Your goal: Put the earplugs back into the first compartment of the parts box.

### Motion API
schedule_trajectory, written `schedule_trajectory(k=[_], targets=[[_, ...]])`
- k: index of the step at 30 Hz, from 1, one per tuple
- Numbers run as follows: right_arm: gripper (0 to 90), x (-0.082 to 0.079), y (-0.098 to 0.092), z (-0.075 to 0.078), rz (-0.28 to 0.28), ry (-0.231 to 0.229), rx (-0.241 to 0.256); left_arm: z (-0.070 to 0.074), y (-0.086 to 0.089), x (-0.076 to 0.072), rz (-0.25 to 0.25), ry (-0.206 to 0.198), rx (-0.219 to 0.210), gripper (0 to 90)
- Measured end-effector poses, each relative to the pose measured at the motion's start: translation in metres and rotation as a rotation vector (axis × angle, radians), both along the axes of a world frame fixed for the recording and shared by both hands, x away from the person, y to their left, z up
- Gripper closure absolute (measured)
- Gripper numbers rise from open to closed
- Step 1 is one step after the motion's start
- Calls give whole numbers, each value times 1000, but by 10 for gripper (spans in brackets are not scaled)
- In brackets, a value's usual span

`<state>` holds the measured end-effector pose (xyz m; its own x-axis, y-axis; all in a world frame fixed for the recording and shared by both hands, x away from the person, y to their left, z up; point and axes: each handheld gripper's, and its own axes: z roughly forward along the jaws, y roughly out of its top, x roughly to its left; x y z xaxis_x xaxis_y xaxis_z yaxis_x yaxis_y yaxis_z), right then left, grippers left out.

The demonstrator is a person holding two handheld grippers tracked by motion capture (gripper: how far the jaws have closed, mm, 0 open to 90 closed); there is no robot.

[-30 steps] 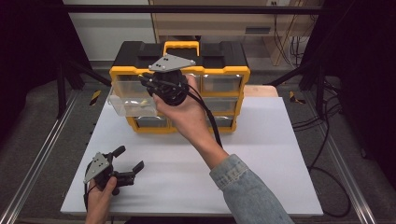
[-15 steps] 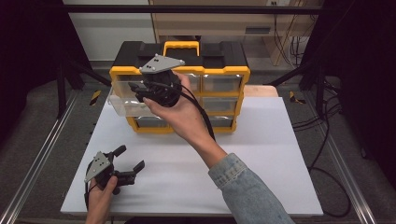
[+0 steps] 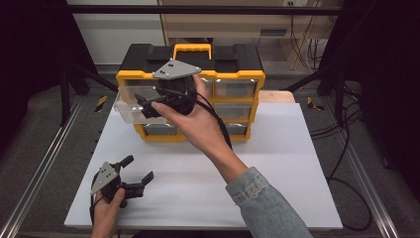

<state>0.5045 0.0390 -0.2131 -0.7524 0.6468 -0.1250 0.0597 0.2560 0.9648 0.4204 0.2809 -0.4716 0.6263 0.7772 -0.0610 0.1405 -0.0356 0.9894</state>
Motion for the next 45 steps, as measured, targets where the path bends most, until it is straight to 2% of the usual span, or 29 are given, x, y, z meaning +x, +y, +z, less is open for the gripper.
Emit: schedule_trajectory(k=[12,16,26,35,40,45], targets=[[53,6,-46,-3,-46,15,26,0,2,1,8,-2,1,10],[56,8,-62,-4,-73,35,41,0,2,1,9,-4,5,10],[56,10,-106,-15,-149,49,63,0,4,1,16,-4,2,10],[49,7,-142,-21,-191,59,83,2,11,0,45,-11,2,11],[49,4,-161,-24,-216,55,104,4,17,0,62,-13,-8,10],[69,0,-181,-30,-240,47,104,3,21,-1,77,-10,-8,12]])
